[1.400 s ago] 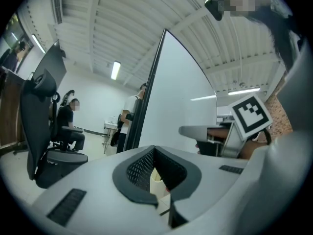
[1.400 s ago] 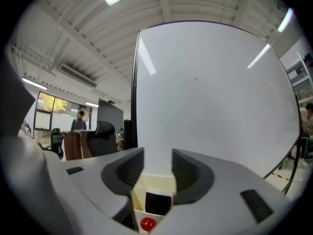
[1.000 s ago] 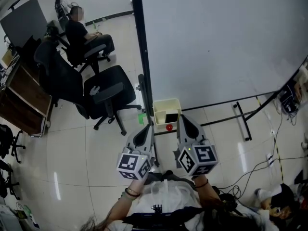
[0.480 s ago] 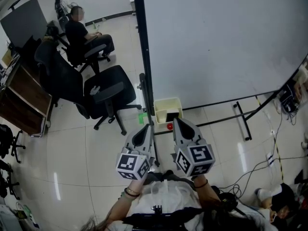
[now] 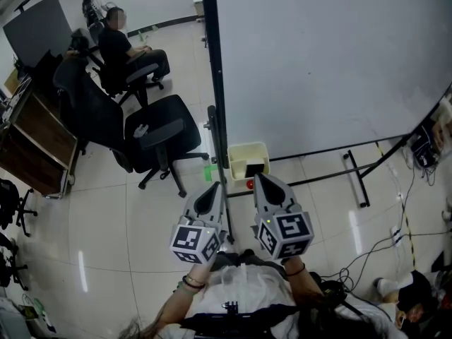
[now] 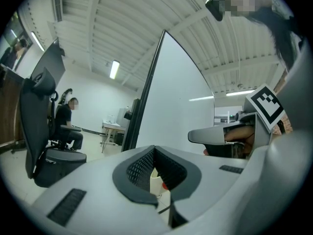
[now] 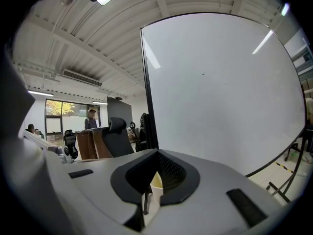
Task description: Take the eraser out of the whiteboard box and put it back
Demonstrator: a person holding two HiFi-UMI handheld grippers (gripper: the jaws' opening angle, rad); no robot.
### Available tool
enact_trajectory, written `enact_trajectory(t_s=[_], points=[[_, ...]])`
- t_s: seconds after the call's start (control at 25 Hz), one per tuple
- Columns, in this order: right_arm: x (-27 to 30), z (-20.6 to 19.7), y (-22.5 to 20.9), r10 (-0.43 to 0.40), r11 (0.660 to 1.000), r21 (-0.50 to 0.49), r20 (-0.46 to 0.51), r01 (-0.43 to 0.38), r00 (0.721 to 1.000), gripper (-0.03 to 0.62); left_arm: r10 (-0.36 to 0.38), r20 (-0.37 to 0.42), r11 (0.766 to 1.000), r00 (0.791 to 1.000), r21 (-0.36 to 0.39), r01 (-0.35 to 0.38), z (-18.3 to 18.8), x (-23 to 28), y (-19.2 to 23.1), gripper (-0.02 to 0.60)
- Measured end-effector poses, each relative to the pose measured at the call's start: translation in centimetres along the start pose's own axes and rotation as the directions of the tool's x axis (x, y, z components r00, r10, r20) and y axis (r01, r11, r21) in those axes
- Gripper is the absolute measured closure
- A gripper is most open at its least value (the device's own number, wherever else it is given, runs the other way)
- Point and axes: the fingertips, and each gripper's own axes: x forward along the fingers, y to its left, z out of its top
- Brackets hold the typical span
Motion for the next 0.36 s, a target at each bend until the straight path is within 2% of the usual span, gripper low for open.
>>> enact_trajectory(t_s=[0.36], points=[[-0.27,0.17,-0.07,-0.002,1.000,0.001,-0.015,0.002,1.000,0.593,0.001,-0.001,1.000,1.000,-0.003,-0.001,-0.01,-0.16,-0.30,0.597]])
